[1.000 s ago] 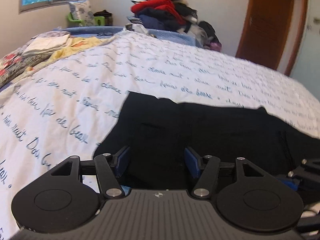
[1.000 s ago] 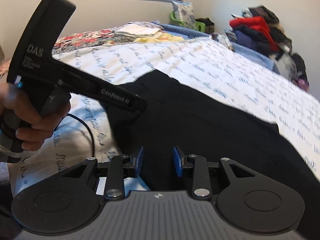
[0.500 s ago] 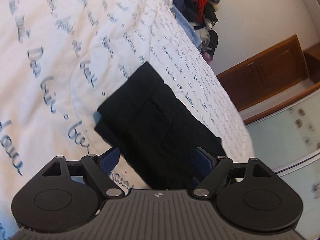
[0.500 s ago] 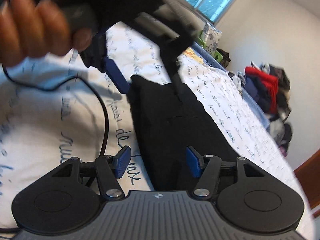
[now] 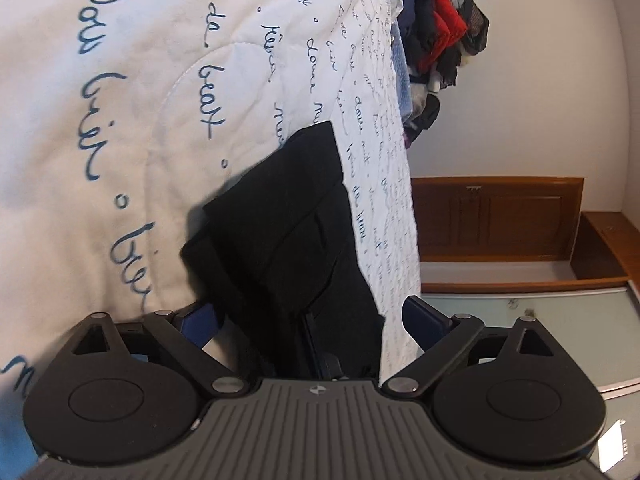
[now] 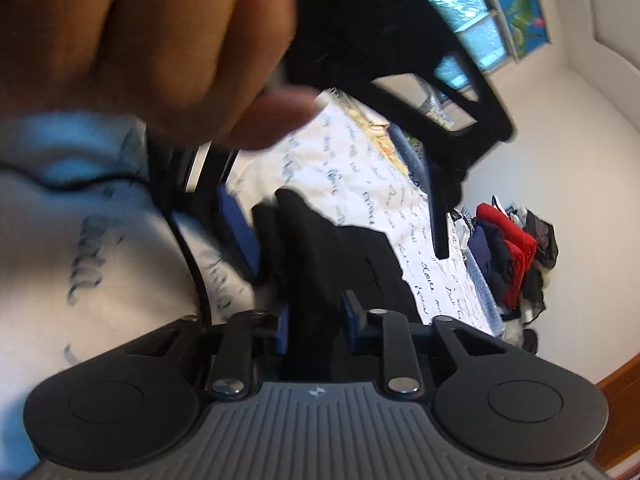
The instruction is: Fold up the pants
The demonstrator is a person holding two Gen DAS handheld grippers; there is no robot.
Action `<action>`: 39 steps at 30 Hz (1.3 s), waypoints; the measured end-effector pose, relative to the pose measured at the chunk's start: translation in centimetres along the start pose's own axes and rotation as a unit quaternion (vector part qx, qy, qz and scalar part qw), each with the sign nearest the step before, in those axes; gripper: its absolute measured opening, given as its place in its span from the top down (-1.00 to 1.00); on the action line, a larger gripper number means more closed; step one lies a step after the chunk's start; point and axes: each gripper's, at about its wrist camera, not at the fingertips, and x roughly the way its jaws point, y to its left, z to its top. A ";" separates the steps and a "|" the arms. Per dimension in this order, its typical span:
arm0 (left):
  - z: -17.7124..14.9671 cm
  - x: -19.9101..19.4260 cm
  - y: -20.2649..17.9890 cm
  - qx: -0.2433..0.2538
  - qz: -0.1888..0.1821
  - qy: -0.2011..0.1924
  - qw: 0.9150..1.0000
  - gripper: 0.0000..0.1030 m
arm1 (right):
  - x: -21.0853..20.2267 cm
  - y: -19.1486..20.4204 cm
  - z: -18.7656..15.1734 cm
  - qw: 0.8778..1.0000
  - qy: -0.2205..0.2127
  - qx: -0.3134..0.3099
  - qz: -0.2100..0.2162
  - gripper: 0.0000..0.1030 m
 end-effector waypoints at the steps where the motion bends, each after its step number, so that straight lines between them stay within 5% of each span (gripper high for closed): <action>1: 0.3 0.3 -0.2 0.002 -0.003 -0.004 1.000 -0.86 | -0.1 -0.7 0.2 1.000 -0.005 0.025 0.004 0.69; 8: 0.9 2.6 -1.9 0.026 0.015 -0.037 0.999 -0.85 | -1.4 -7.3 -0.1 0.974 -0.025 0.211 0.073 0.69; 11: 1.2 3.1 -2.6 0.038 0.028 -0.046 0.998 -0.86 | -1.7 -9.2 -0.8 0.953 -0.023 0.254 0.166 0.69; 16: 1.3 3.6 -3.4 0.069 0.046 -0.048 0.995 -0.73 | -1.8 -13.6 -3.0 0.905 -0.044 0.383 0.181 0.69; 21: 0.8 3.8 -3.5 0.088 0.076 -0.069 0.991 -0.39 | 2.5 -12.0 -4.2 0.917 0.071 0.362 0.152 0.67; 25: 0.6 3.9 -3.3 0.098 0.105 -0.089 0.986 0.28 | 2.3 -12.3 -4.2 0.914 0.061 0.373 0.149 0.66; 28: 0.1 3.6 -3.4 0.113 0.103 -0.102 0.983 0.48 | 1.6 -13.0 -4.5 0.905 0.048 0.400 0.137 0.65; 31: -1.7 3.0 -4.9 0.170 0.116 -0.129 0.970 0.55 | 1.0 -13.1 -4.7 0.893 0.038 0.425 0.145 0.65; 35: -5.3 2.2 -8.1 0.262 0.128 -0.172 0.941 0.56 | -0.4 -14.0 -5.8 0.873 0.021 0.463 0.150 0.65; 39: -8.8 2.0 -10.1 0.313 0.129 -0.194 0.921 0.57 | -0.5 -15.0 -6.4 0.869 0.007 0.471 0.150 0.65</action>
